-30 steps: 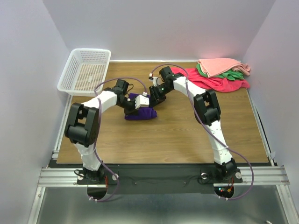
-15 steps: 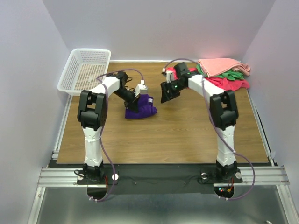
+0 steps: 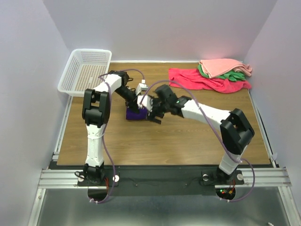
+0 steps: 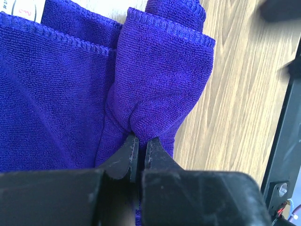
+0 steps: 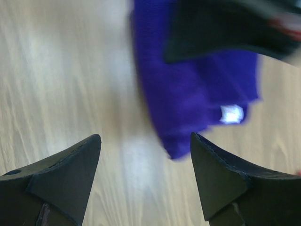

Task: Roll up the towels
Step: Roll the towel

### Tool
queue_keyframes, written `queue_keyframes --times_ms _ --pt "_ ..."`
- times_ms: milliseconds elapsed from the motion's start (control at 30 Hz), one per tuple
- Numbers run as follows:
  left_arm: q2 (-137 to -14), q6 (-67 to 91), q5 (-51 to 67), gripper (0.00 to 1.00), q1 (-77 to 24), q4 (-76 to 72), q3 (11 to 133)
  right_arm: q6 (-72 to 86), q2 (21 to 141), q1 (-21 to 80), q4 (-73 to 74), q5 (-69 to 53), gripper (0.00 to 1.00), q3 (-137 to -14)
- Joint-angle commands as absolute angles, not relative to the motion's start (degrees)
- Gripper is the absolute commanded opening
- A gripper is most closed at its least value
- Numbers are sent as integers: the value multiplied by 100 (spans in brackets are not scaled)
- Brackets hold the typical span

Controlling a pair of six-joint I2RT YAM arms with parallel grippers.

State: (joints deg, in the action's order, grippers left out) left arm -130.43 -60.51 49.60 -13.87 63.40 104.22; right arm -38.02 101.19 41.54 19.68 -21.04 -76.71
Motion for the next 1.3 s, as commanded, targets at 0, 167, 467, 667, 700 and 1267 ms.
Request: queue_keyframes --times_ms 0,167,467,667,700,1267 --pt "-13597 -6381 3858 8 -1371 6390 10231 -4754 10133 4630 215 -741 82 -7173" --pt "-13605 -6399 3858 15 -1371 6390 10204 -5070 10520 4869 -570 -317 84 -7031" --pt "-13571 -6416 3850 24 -1371 6372 10222 -5230 11118 4975 -809 -220 82 -7066" --pt "-13395 -6398 3858 31 -1371 6346 10222 -4896 11224 4966 -229 -615 70 -7110" --pt "-13360 -6398 3841 31 -1371 6337 10204 -4861 11250 4948 -107 -650 65 -7110" --pt "-10347 -5424 3850 93 -212 4591 9572 -3763 11057 4167 2293 -2109 1 -7734"
